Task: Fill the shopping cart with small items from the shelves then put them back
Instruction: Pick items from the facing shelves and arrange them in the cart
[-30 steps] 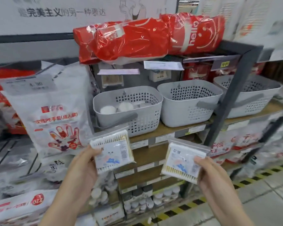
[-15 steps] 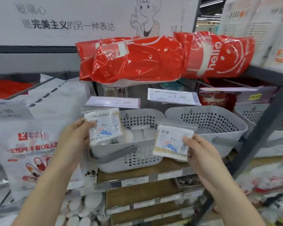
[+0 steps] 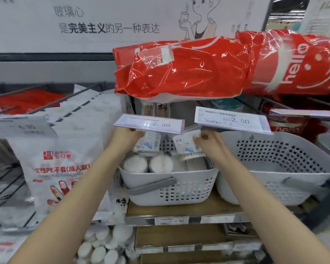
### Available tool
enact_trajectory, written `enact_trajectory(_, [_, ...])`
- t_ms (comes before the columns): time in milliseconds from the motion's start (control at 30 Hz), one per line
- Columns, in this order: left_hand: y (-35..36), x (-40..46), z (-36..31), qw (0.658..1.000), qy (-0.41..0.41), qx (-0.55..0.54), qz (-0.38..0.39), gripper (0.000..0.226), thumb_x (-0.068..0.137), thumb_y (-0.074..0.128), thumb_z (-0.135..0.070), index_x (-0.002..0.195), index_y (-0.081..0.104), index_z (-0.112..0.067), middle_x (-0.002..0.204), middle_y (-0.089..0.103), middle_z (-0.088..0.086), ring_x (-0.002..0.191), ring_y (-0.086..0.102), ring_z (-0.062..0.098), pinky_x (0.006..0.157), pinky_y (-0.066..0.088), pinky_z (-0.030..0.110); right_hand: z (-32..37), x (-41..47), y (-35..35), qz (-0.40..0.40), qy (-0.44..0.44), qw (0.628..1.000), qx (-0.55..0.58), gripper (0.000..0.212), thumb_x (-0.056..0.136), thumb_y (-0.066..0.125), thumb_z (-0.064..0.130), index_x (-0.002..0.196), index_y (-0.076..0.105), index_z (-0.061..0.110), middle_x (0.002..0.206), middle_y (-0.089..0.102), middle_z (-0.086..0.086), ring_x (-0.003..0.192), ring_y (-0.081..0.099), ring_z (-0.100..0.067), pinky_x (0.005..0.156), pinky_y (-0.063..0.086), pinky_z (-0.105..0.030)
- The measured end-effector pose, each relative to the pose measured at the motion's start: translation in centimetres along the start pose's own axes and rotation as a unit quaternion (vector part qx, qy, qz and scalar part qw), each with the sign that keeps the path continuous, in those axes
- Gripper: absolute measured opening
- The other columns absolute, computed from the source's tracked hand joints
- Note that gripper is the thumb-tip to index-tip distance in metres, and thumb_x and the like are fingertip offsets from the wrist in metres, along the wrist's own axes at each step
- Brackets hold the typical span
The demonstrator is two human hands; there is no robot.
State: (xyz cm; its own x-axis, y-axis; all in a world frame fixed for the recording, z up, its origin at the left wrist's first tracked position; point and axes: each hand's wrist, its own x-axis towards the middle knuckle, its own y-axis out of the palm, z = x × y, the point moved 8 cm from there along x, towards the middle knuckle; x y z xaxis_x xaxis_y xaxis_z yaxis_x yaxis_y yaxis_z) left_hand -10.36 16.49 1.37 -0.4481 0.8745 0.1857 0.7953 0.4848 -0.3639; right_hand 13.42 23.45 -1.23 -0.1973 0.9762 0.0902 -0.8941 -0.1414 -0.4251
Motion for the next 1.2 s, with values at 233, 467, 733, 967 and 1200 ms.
enact_trajectory(233, [2.7, 2.0, 3.1, 0.982, -0.085, 0.155, 0.061, 0.024, 0.085, 0.067, -0.004, 0.107, 0.057, -0.006, 0.09, 0.055, 0.005, 0.089, 0.061, 0.027, 0.061, 0.047, 0.031, -2.8, 3.0, 3.0, 0.04, 0.118, 0.982, -0.141, 0.02, 0.092, 0.056, 0.016, 0.1, 0.066, 0.001, 0.098, 0.067, -0.012, 0.097, 0.064, -0.029, 0.074, 0.047, -0.028])
enact_trajectory(467, [3.3, 2.6, 4.4, 0.935, -0.09, 0.328, 0.103, 0.032, 0.086, 0.066, -0.015, 0.116, 0.057, -0.006, 0.111, 0.062, 0.011, 0.093, 0.059, 0.025, 0.074, 0.046, 0.029, -3.4, 3.5, 3.8, 0.092, 0.137, 0.945, -0.281, 0.022, 0.096, 0.047, 0.01, 0.11, 0.06, 0.0, 0.099, 0.061, -0.014, 0.088, 0.057, -0.028, 0.069, 0.044, -0.03])
enact_trajectory(733, [3.5, 2.4, 4.4, 0.896, -0.086, 0.423, 0.103, 0.039, 0.081, 0.071, -0.016, 0.115, 0.056, -0.003, 0.093, 0.056, 0.009, 0.088, 0.058, 0.025, 0.074, 0.048, 0.031, -3.3, 3.5, 3.6, 0.073, 0.127, 0.915, -0.375, 0.021, 0.093, 0.052, 0.009, 0.109, 0.062, 0.001, 0.114, 0.065, -0.015, 0.105, 0.061, -0.032, 0.074, 0.047, -0.031])
enact_trajectory(967, [2.5, 2.4, 3.0, 0.903, -0.051, 0.42, 0.083, 0.039, 0.087, 0.059, -0.015, 0.125, 0.051, -0.01, 0.116, 0.058, 0.011, 0.085, 0.049, 0.02, 0.071, 0.042, 0.028, -2.2, 2.7, 3.4, 0.073, 0.1, 0.919, -0.374, 0.014, 0.092, 0.048, 0.008, 0.099, 0.06, 0.006, 0.101, 0.063, -0.015, 0.099, 0.06, -0.032, 0.068, 0.043, -0.028])
enact_trajectory(1200, [1.5, -1.7, 0.4, 0.952, 0.068, 0.29, 0.071, 0.018, 0.09, 0.055, -0.017, 0.104, 0.062, -0.007, 0.099, 0.066, 0.011, 0.089, 0.06, 0.025, 0.077, 0.047, 0.032, 0.9, -0.2, 1.9, 0.026, -0.078, 0.905, -0.417, 0.023, 0.096, 0.043, 0.02, 0.1, 0.06, 0.004, 0.104, 0.063, -0.013, 0.096, 0.059, -0.03, 0.068, 0.039, -0.029])
